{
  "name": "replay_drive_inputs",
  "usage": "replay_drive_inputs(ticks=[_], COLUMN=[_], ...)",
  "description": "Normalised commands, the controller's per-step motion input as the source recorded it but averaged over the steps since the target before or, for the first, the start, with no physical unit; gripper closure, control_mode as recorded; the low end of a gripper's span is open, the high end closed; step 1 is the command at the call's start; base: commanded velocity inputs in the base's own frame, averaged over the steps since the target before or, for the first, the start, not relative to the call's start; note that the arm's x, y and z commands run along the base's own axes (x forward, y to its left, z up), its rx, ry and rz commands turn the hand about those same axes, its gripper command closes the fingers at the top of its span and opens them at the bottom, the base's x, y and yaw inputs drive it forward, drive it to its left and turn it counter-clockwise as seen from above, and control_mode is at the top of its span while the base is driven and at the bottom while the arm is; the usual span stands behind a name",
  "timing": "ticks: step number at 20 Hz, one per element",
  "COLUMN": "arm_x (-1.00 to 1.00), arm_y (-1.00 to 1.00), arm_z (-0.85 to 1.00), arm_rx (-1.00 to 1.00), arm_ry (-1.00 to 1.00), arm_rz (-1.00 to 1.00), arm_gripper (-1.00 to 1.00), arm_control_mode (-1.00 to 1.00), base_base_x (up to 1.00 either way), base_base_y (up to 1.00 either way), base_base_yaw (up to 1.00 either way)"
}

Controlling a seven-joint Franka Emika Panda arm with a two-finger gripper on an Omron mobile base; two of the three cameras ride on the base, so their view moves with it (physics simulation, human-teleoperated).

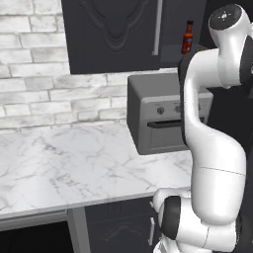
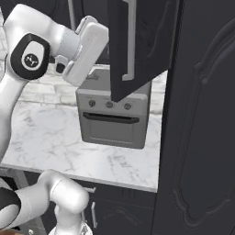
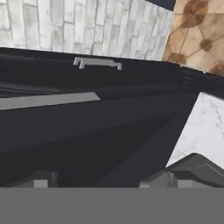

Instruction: Move the ketchup and condiment bottle from the cabinet to the dining counter.

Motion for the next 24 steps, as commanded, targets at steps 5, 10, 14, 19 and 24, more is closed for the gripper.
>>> replay_drive_inputs(ticks=[5, 10, 14, 19, 24], arm_x=[0.11, 0.11, 0.08, 0.03, 0.00], arm_y=[-0.55, -0.40, 0.12, 0.46, 0.68], arm_z=[-0.36, -0.13, -0.19, -0.09, -0.03], arm_rx=[0.06, 0.04, 0.04, 0.02, -0.03], arm_ry=[-0.31, -0.19, -0.15, -0.14, -0.03], arm_rz=[-0.24, -0.11, -0.01, 0.00, 0.03], arm_gripper=[-1.00, -1.00, -1.00, -1.00, -1.00], arm_control_mode=[-1.00, -1.00, -1.00, -1.00, -1.00], base_base_x=[0.00, 0.00, 0.00, 0.00, 0.00], base_base_y=[0.00, 0.00, 0.00, 0.00, 0.00], base_base_yaw=[0.00, 0.00, 0.00, 0.00, 0.00])
